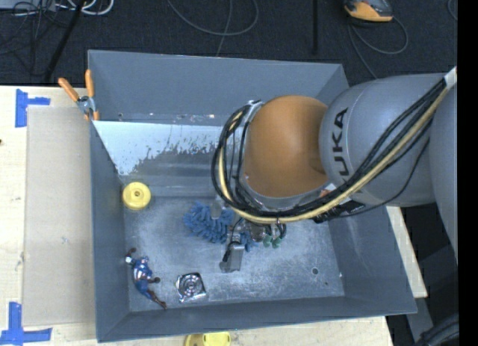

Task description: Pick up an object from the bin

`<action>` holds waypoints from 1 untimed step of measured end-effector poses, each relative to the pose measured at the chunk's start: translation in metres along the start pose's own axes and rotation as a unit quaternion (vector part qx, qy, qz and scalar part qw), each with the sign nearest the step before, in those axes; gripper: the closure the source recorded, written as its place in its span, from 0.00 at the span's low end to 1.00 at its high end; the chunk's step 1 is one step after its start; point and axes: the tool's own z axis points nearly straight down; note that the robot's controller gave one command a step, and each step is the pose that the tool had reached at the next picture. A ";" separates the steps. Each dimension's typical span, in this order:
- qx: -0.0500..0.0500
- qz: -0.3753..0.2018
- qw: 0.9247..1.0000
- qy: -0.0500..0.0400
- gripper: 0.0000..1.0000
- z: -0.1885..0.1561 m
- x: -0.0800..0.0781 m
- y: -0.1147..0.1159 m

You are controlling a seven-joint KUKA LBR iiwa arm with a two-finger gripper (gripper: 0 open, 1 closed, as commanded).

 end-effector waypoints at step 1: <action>0.000 0.002 1.000 -0.004 0.00 -0.005 -0.001 -0.001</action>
Offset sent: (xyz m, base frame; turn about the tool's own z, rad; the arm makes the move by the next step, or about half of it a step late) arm 0.0521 -0.0154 -0.0553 -0.0354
